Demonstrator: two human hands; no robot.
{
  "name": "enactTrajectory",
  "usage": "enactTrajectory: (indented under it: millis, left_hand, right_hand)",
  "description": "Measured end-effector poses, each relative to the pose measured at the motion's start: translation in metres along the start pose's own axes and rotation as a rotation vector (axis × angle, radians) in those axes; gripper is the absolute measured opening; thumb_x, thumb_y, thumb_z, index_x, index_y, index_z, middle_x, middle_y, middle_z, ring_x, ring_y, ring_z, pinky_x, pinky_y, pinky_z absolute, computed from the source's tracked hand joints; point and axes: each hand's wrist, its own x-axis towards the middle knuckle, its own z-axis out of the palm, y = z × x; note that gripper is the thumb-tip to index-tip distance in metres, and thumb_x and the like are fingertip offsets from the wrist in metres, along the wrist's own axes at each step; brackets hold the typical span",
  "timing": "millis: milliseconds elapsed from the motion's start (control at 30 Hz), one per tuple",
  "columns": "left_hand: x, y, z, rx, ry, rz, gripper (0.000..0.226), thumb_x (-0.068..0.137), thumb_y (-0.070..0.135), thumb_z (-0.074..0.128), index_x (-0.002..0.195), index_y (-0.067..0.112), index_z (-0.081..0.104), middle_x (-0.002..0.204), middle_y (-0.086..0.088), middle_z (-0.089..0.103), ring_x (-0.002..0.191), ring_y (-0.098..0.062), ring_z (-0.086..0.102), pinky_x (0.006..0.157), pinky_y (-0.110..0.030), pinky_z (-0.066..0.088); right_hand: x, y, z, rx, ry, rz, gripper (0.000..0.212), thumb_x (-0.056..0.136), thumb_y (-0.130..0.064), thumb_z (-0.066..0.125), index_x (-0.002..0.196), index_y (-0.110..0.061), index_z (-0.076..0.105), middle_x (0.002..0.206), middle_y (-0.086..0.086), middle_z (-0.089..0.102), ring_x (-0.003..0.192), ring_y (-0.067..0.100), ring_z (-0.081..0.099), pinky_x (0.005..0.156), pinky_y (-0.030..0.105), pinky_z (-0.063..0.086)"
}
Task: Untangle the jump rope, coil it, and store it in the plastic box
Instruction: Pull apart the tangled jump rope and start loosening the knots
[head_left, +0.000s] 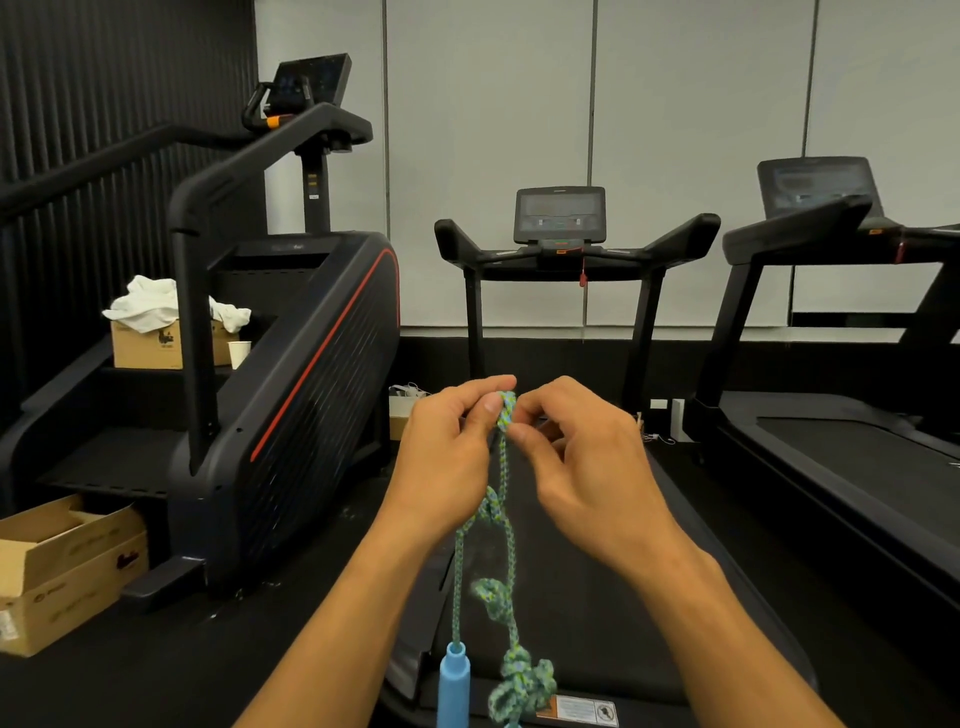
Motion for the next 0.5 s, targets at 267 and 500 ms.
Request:
enactTrajectory:
  millis: [267, 500]
  left_hand:
    - [0.0003, -0.0007, -0.0015, -0.003, -0.024, 0.006, 0.027, 0.103, 0.013, 0.049, 0.114, 0.018, 0.073, 0.081, 0.014, 0.067, 0.067, 0.011, 0.058, 0.062, -0.004, 0.044]
    - [0.001, -0.0022, -0.0012, -0.034, 0.014, -0.013, 0.023, 0.102, 0.019, 0.052, 0.113, 0.023, 0.072, 0.103, 0.005, 0.074, 0.102, -0.01, 0.069, 0.091, -0.035, 0.056]
  right_hand:
    - [0.001, 0.0013, -0.0001, 0.02, -0.05, -0.05, 0.013, 0.089, -0.003, 0.064, 0.087, -0.015, 0.061, 0.088, -0.008, 0.057, 0.077, 0.01, 0.056, 0.065, 0.026, 0.045]
    - [-0.0005, -0.0068, 0.004, 0.067, 0.018, 0.14, 0.012, 0.087, -0.031, 0.072, 0.087, -0.021, 0.063, 0.084, -0.011, 0.063, 0.071, 0.01, 0.062, 0.063, 0.026, 0.051]
